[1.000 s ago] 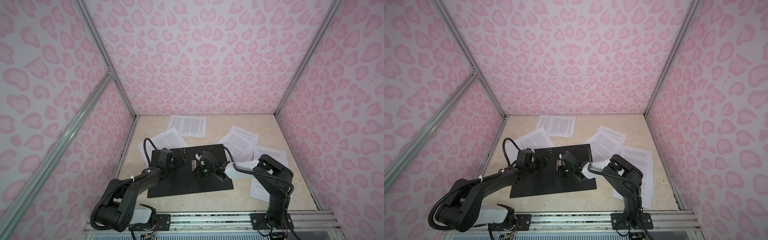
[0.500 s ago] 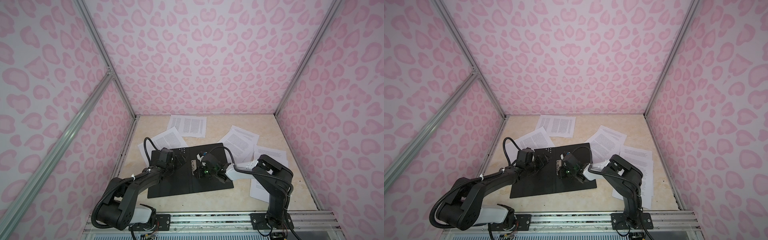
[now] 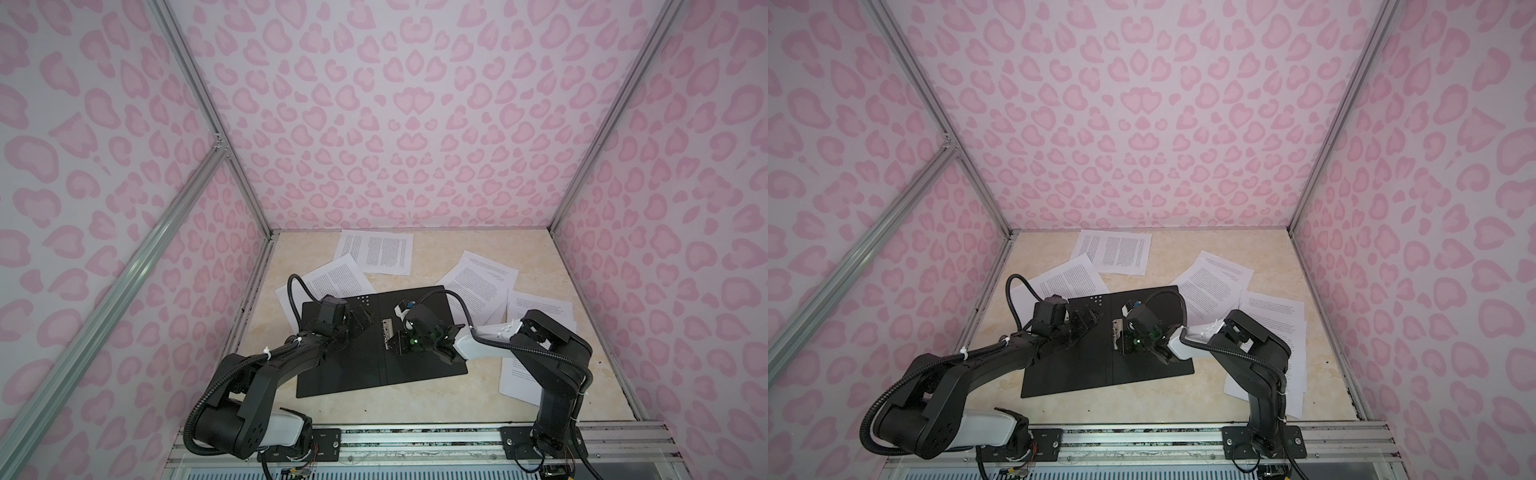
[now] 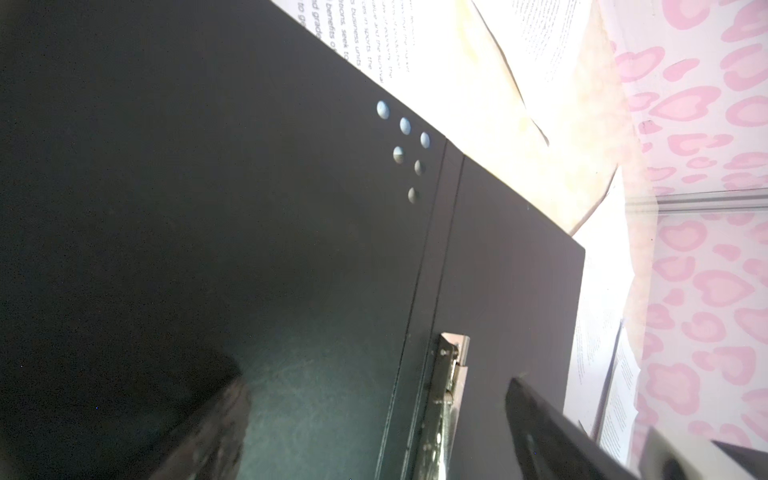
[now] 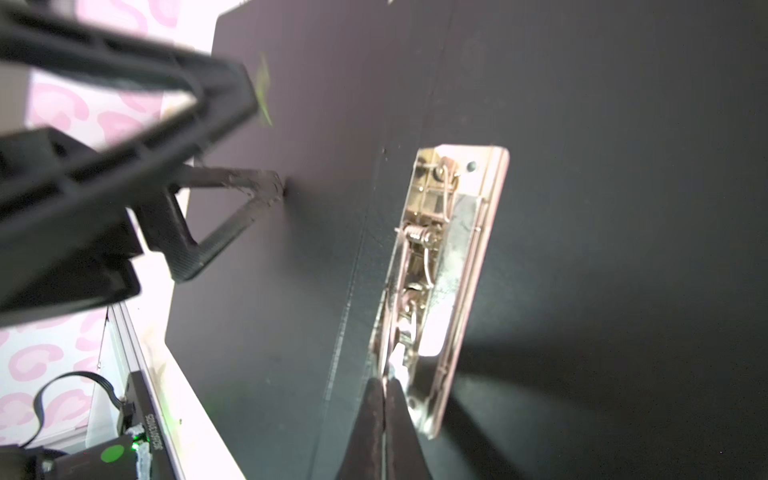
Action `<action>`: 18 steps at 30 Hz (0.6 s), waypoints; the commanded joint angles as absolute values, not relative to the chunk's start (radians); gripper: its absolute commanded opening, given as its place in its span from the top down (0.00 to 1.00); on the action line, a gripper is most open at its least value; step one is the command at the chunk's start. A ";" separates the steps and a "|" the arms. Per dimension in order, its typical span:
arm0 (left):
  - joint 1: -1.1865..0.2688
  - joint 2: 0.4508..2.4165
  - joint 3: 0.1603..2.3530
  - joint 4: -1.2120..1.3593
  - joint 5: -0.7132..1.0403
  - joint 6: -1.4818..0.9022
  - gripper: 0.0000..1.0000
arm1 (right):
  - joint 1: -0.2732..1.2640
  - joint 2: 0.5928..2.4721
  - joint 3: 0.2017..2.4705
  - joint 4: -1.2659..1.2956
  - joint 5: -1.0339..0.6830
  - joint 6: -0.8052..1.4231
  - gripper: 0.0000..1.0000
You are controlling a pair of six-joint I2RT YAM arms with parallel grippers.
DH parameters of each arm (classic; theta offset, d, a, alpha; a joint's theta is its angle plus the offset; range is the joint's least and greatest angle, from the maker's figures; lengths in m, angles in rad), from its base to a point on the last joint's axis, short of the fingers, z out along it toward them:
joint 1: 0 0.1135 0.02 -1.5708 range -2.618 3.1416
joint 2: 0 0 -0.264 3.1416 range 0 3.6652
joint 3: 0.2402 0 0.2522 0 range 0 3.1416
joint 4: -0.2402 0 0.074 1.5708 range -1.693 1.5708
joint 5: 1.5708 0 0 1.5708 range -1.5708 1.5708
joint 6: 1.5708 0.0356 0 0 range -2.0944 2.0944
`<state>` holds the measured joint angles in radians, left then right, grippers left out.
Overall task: Put the files into the folder
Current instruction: 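Lift the folder's metal clip lever open with the right gripper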
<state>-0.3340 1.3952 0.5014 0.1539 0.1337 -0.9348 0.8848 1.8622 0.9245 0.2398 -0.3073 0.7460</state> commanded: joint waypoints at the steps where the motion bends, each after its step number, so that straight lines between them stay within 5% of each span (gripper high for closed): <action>1: -0.331 1.406 0.494 -0.018 0.055 -0.941 0.02 | 0.864 1.864 0.958 0.123 -0.327 0.708 0.98; 5: -0.331 1.410 0.492 -0.017 0.054 -0.943 0.02 | 0.861 1.821 0.971 0.126 -0.342 0.690 0.76; 9: -0.330 1.414 0.490 -0.011 0.062 -0.943 0.02 | 0.872 1.759 0.933 0.133 -0.321 0.678 0.66; 18: -0.330 1.422 0.494 -0.008 0.074 -0.939 0.02 | 0.901 1.789 0.893 0.183 -0.330 0.698 0.74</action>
<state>-0.3340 1.4033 0.5022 0.1555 0.1230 -0.9344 0.8997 1.7737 0.8902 0.1673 -0.3340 0.6964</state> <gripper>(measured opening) 0.976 0.260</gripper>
